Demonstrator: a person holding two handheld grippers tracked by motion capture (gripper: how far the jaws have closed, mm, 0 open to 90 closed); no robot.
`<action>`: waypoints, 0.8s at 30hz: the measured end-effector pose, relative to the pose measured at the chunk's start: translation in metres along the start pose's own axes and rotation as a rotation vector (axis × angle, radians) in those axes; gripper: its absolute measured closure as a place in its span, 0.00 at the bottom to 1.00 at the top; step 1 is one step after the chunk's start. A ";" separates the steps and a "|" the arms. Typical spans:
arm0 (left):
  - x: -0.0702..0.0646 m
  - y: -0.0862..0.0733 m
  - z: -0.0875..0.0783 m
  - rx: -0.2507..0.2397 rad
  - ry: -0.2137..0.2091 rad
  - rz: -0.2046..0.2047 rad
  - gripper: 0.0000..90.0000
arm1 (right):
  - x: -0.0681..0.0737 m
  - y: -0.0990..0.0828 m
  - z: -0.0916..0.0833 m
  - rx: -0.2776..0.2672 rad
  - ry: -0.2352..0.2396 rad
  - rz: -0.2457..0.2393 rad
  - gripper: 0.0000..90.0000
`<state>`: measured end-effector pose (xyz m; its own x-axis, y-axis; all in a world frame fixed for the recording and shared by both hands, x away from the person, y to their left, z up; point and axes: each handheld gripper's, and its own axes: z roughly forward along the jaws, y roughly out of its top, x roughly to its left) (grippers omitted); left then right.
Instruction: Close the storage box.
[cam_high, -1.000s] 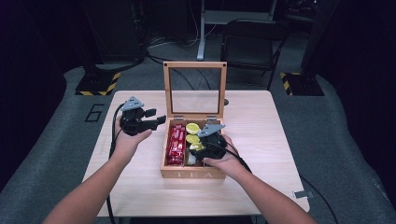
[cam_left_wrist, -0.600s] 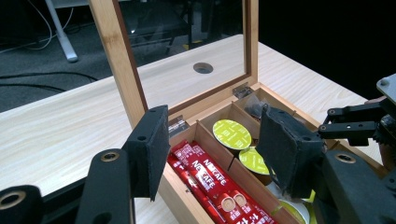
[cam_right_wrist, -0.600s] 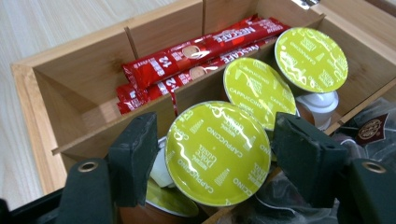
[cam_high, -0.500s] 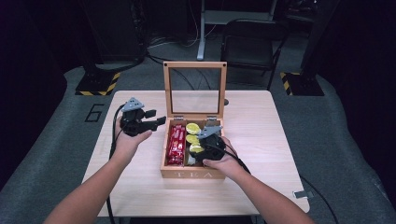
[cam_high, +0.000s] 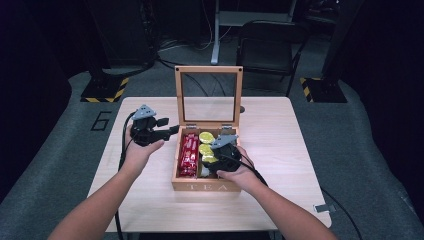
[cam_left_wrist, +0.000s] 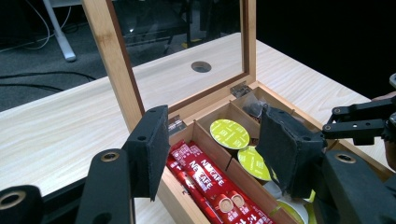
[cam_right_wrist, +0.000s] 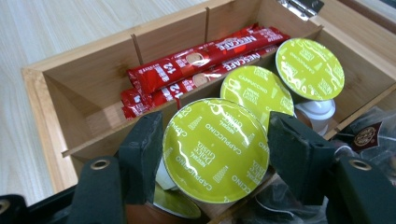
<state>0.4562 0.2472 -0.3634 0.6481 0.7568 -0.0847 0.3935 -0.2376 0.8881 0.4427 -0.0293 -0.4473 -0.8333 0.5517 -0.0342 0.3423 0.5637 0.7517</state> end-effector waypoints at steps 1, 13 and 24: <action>0.000 0.000 0.000 -0.008 0.005 -0.001 0.48 | 0.001 0.001 -0.001 0.004 0.004 0.007 0.41; 0.000 0.001 -0.002 -0.005 0.008 0.003 0.48 | 0.001 0.013 -0.016 -0.037 0.004 0.003 0.41; 0.001 0.002 -0.003 -0.005 0.012 0.005 0.48 | -0.019 0.015 -0.038 -0.068 -0.035 0.039 0.41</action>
<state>0.4558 0.2491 -0.3602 0.6418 0.7632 -0.0750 0.3870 -0.2378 0.8909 0.4471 -0.0544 -0.4105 -0.8040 0.5941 -0.0260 0.3429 0.4988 0.7960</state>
